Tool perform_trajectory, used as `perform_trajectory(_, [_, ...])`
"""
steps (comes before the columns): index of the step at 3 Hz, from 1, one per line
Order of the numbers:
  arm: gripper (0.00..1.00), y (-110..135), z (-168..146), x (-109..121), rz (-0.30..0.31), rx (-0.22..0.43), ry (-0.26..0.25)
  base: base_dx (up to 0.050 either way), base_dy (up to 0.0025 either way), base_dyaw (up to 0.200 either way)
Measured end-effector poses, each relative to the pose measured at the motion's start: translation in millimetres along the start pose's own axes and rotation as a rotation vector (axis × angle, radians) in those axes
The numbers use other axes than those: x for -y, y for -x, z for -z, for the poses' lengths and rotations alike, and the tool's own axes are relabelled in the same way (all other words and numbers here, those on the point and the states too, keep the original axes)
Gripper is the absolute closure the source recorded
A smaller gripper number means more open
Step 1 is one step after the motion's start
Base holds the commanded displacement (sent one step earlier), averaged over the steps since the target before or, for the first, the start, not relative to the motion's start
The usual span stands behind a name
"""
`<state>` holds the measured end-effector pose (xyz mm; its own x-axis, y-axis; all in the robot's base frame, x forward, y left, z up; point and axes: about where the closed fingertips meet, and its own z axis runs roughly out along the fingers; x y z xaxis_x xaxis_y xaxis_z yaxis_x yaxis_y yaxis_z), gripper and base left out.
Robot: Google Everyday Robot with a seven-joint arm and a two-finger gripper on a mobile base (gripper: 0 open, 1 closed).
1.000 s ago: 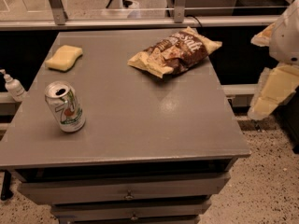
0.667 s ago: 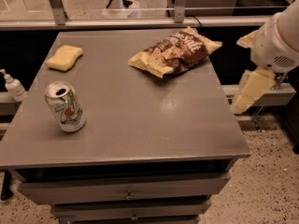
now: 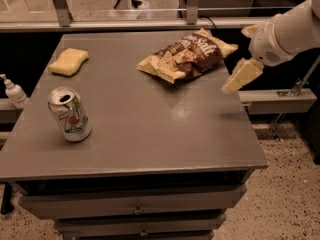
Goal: Move brown chip bag near sponge
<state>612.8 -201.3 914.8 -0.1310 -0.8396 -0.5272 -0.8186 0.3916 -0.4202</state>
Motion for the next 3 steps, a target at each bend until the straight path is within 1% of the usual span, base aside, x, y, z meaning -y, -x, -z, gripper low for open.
perform_trajectory(1, [0.0, 4.9, -13.2, 39.6, -0.085, 0.107, -0.051, 0.0, 0.0, 0.0])
perform_trajectory(2, [0.0, 5.3, -23.8, 70.5, -0.19, 0.212, -0.078, 0.0, 0.0, 0.0])
perform_trajectory(3, [0.0, 8.6, -40.7, 86.5, -0.281, 0.308, -0.08, 0.0, 0.0, 0.0])
